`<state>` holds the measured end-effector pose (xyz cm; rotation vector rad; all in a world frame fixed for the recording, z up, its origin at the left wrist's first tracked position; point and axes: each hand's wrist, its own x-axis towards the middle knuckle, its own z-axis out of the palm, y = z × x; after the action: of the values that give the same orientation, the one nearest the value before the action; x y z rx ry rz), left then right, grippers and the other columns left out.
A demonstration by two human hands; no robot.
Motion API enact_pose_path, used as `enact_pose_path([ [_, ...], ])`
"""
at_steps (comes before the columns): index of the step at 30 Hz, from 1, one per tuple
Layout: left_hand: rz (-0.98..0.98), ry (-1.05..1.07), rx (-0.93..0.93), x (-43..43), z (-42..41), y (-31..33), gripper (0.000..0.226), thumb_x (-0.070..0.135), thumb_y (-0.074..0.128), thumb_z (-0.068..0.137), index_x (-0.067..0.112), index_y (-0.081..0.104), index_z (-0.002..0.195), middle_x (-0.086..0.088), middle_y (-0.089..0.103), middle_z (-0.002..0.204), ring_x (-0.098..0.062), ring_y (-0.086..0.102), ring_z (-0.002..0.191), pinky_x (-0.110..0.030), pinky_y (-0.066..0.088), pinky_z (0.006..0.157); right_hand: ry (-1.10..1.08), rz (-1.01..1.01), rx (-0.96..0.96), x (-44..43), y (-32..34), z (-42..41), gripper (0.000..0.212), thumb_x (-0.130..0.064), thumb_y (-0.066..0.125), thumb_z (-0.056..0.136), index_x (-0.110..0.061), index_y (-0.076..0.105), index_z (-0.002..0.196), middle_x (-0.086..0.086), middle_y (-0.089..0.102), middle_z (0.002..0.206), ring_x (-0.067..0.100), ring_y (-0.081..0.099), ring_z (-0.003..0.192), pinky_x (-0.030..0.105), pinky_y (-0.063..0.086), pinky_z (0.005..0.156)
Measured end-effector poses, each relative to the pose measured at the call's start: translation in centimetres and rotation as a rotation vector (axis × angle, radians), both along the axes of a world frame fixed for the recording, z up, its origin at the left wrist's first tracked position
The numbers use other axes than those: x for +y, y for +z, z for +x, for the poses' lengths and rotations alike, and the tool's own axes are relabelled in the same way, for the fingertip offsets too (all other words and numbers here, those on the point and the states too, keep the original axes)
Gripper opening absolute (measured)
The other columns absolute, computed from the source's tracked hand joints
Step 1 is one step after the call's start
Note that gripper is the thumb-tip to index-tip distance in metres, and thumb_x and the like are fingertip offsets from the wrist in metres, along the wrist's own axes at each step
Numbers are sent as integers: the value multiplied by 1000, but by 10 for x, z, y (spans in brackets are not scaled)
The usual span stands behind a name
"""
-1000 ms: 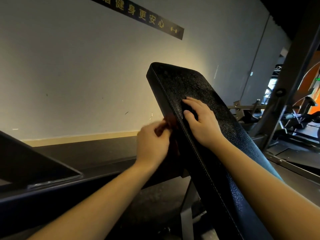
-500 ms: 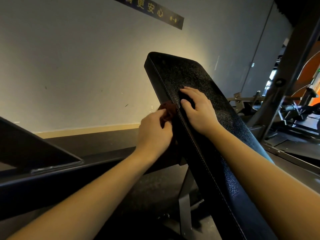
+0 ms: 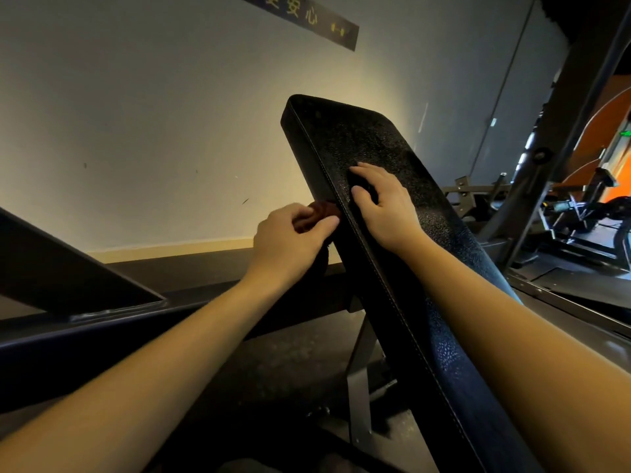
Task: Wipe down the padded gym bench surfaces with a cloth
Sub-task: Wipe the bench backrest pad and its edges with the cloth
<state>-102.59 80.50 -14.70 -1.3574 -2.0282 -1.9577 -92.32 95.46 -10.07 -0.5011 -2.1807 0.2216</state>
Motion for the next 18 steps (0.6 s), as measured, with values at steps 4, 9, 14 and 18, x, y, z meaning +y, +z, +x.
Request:
enact_pose_path([
  [4,114,-37,19,12,14,-20,8,26,77,90,22,70,89,12,70,84,-1,66,82,-16,51,71,-6,-6,15,0,0,0,41,-27,51,103,-22,57,143,-4,50,152,13,39,143,38,27,120],
  [9,41,-365,12,-16,52,-77,25,7,77,88,31,70,90,12,73,90,-1,69,88,-14,52,79,-5,-13,20,0,-1,-1,40,-27,52,102,-22,58,142,-5,51,150,13,40,141,40,28,119],
  [14,-41,-388,40,-27,63,-107,26,3,76,86,29,71,89,13,72,85,1,69,82,-15,51,75,-2,-30,6,-5,0,2,42,-29,50,103,-22,56,143,-5,51,151,13,40,142,41,29,120],
  [18,84,-224,-105,-20,61,-84,25,9,71,94,30,69,107,12,72,102,0,68,99,-13,55,82,-8,-32,6,-6,0,2,41,-29,50,103,-22,57,143,-4,51,151,14,40,142,41,29,120],
])
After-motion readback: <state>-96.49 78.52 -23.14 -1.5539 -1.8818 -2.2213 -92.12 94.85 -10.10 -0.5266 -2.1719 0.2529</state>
